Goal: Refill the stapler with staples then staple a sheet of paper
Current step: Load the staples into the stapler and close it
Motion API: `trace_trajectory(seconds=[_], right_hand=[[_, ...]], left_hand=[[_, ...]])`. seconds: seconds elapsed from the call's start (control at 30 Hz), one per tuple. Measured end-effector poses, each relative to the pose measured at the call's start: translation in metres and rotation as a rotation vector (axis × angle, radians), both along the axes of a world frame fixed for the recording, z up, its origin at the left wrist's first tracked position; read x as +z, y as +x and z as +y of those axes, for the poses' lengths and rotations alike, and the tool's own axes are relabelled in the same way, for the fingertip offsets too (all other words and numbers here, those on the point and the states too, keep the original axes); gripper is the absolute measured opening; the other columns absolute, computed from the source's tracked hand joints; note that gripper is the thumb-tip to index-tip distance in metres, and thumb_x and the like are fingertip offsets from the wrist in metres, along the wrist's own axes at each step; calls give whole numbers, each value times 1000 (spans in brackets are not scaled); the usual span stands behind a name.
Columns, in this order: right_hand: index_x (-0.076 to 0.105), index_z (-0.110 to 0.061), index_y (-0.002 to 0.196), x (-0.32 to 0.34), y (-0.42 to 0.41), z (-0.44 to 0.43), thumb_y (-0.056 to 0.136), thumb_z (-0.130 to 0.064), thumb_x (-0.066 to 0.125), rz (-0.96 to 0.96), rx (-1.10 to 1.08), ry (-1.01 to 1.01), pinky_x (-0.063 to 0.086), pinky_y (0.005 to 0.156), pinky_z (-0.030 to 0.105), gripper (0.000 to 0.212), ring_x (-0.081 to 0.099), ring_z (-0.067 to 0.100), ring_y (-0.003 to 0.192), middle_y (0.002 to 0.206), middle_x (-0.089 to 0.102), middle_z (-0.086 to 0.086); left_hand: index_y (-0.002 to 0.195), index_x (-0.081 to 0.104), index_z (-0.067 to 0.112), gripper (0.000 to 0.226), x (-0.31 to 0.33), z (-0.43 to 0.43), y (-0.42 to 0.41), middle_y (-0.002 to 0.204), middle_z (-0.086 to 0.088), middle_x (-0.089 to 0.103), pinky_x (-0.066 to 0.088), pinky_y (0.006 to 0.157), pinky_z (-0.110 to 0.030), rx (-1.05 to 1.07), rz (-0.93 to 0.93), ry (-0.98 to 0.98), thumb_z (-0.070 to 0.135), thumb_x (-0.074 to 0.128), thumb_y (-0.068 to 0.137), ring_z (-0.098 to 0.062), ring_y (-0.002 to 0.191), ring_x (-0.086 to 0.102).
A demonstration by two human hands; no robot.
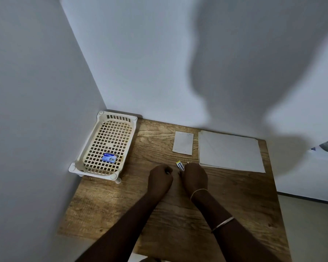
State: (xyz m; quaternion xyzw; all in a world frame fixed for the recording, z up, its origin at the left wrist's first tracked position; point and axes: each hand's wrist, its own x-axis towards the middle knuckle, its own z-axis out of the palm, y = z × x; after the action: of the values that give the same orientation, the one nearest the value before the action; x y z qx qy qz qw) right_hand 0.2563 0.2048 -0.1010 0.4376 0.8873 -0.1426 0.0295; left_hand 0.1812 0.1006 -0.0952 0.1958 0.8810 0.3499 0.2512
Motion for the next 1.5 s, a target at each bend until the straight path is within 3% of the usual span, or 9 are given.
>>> trace_trajectory(seconds=[0.33,0.5,0.83,0.93,1.03,1.17,1.3,1.4,1.5], right_hand=[[70,-20,87,-3,23,4,82,-41,74,128,-18,-114,54,71,35,22,67,23,87,89,71,2],[71,-19,98,-5,37,2,82,-45,72,89,16,-78,54,76,34,31,67,24,93,96,70,3],[72,-14,85,-6,41,0,86,-31,69,149,-46,-136,47,70,33,17,66,28,86,90,68,8],[72,-15,81,0,42,2,84,-32,71,195,-49,-139,47,70,34,17,66,27,82,84,69,7],[70,-17,74,14,41,2,84,-36,72,248,-52,-128,42,61,31,22,63,21,72,73,65,2],[69,-19,69,43,37,2,83,-41,70,293,-40,-102,33,56,28,26,56,14,63,64,56,-6],[72,-19,72,74,34,3,82,-40,69,317,19,-78,30,54,25,23,56,12,62,64,59,-5],[76,-21,81,93,33,3,83,-41,67,324,51,-59,41,60,28,22,63,14,70,74,68,-3],[76,-21,82,110,32,3,83,-40,68,355,67,-18,41,61,29,20,63,15,72,73,67,-2]], left_hand=[[107,79,13,27,-5,-2,1,109,-3,78,42,84,-15,15,5,2,6,61,89,-15,102,70],[107,79,13,29,-9,0,4,110,-4,78,44,85,-18,19,-18,2,5,59,87,-17,103,70],[106,79,14,26,-17,7,18,109,-2,78,43,86,-17,-11,-108,14,8,62,88,-16,105,70],[100,79,16,20,-19,11,22,99,-4,79,53,89,-29,79,-305,113,9,63,91,-21,99,72],[90,77,18,23,-16,14,26,94,-7,79,59,75,-30,229,-681,344,11,58,101,-23,93,73],[112,75,8,27,-1,14,27,115,-16,76,60,88,-39,280,-1010,626,24,55,104,-27,104,73],[115,73,11,31,24,16,28,115,-12,77,62,77,-35,240,-1140,746,30,51,105,-23,98,76],[118,72,13,29,43,18,26,111,-8,77,63,75,-35,219,-1162,814,28,52,103,-21,95,76],[114,73,13,28,59,20,22,106,-7,79,63,71,-34,200,-1177,858,27,54,100,-20,91,76]])
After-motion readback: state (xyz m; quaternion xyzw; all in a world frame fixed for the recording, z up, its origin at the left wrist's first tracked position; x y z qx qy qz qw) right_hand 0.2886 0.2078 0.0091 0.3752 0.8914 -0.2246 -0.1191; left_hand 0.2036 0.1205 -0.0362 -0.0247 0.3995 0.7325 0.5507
